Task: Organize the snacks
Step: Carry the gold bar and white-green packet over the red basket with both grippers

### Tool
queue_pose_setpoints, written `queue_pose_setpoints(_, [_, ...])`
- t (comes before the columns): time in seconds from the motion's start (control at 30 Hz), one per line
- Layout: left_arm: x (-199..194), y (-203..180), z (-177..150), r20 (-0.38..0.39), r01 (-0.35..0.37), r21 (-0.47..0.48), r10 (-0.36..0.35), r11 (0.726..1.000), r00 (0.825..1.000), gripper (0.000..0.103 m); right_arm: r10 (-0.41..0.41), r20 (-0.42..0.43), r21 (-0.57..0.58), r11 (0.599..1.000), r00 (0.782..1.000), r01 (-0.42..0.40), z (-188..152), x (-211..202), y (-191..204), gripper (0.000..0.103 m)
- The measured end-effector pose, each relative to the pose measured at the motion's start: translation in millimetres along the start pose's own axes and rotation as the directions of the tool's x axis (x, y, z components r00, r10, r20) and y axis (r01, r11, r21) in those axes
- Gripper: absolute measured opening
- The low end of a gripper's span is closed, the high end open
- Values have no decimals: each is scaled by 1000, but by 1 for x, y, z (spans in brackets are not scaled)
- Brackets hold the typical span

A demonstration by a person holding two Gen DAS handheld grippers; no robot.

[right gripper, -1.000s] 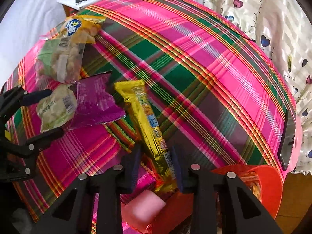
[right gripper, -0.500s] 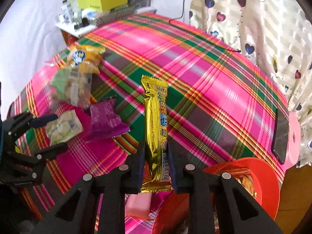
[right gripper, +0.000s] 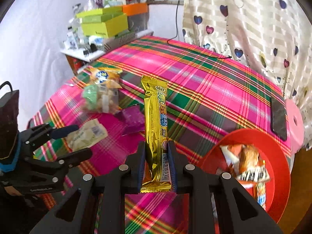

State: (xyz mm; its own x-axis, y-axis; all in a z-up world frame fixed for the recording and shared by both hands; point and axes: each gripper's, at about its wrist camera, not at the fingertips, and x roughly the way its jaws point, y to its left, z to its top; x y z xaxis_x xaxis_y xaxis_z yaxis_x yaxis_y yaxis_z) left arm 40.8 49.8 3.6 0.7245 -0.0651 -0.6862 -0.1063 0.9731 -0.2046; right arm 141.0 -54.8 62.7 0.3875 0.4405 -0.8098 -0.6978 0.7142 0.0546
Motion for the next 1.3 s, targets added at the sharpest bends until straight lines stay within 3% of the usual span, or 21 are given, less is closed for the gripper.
queue_pose_setpoints(0.4, [-27,-25,3,51,33,26,-34,999,998,64,9,78,57,998,997,-13,-31,-43,6,20])
queue_pose_setpoints(1.3, [-37,-60,12,74,54,83,-60,995,995,64,-21,139,129,992,990,3,-58,-81,-14,20])
